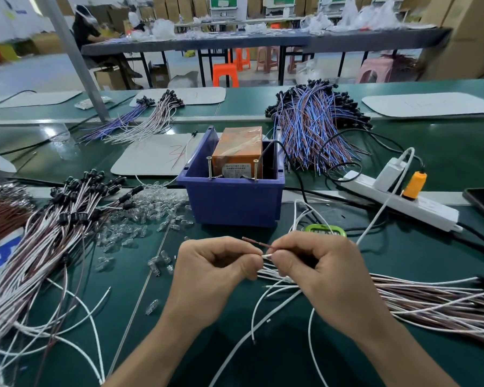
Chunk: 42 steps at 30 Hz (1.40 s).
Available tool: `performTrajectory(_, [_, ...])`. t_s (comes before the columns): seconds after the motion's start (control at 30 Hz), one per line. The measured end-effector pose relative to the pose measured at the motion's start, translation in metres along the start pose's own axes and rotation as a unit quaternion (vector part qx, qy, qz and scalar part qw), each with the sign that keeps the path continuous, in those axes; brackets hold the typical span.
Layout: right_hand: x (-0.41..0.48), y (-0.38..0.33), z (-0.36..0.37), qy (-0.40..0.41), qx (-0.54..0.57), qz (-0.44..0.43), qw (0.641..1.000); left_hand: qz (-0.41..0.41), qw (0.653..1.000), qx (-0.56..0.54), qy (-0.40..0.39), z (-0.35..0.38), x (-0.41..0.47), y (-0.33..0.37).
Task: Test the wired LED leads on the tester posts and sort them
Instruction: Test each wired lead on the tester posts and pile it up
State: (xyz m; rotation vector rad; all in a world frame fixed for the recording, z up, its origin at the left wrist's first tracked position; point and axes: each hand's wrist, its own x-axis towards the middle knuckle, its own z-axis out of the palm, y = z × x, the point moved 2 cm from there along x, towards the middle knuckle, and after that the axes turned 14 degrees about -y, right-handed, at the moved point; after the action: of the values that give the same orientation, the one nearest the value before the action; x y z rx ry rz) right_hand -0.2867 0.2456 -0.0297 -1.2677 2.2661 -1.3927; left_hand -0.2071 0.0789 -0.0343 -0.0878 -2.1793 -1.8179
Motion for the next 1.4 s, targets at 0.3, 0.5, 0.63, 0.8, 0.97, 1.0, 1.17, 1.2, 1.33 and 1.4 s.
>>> performTrajectory(0.3, [0.002, 0.004, 0.002, 0.062, 0.065, 0.033, 0.995, 0.001, 0.992, 0.043, 0.120, -0.006, -0.003, 0.000])
performTrajectory(0.5, [0.003, 0.001, 0.003, 0.050, 0.110, 0.034, 0.992, -0.003, 0.989, 0.137, 0.064, -0.005, -0.004, -0.003])
performTrajectory(0.63, [0.002, -0.004, 0.011, 0.011, 0.155, 0.024, 0.988, 0.001, 0.999, 0.034, -0.004, 0.004, -0.003, -0.002])
performTrajectory(0.8, [0.002, -0.007, 0.017, -0.008, 0.185, 0.026, 0.982, -0.029, 0.988, -0.151, 0.002, 0.010, -0.004, -0.005])
performTrajectory(0.97, [0.002, -0.005, 0.021, -0.012, 0.174, 0.043, 0.984, -0.020, 0.985, -0.171, 0.018, 0.009, -0.004, -0.004])
performTrajectory(1.0, [0.002, -0.004, 0.021, -0.016, 0.175, 0.050, 0.983, -0.022, 0.984, -0.173, 0.025, 0.008, -0.004, -0.003])
performTrajectory(1.17, [0.003, 0.000, 0.020, -0.004, 0.174, 0.067, 0.982, -0.047, 0.971, -0.214, 0.093, 0.003, -0.002, -0.005])
performTrajectory(1.2, [0.004, 0.000, 0.022, 0.001, 0.179, 0.065, 0.982, -0.049, 0.975, -0.199, 0.087, 0.005, -0.002, -0.004])
performTrajectory(1.33, [0.005, 0.000, 0.028, 0.010, 0.245, 0.062, 0.968, -0.043, 0.985, -0.161, 0.039, 0.016, 0.000, 0.004])
performTrajectory(1.4, [0.006, 0.000, 0.025, 0.020, 0.238, 0.064, 0.969, -0.072, 0.983, -0.149, 0.075, 0.014, 0.004, 0.006])
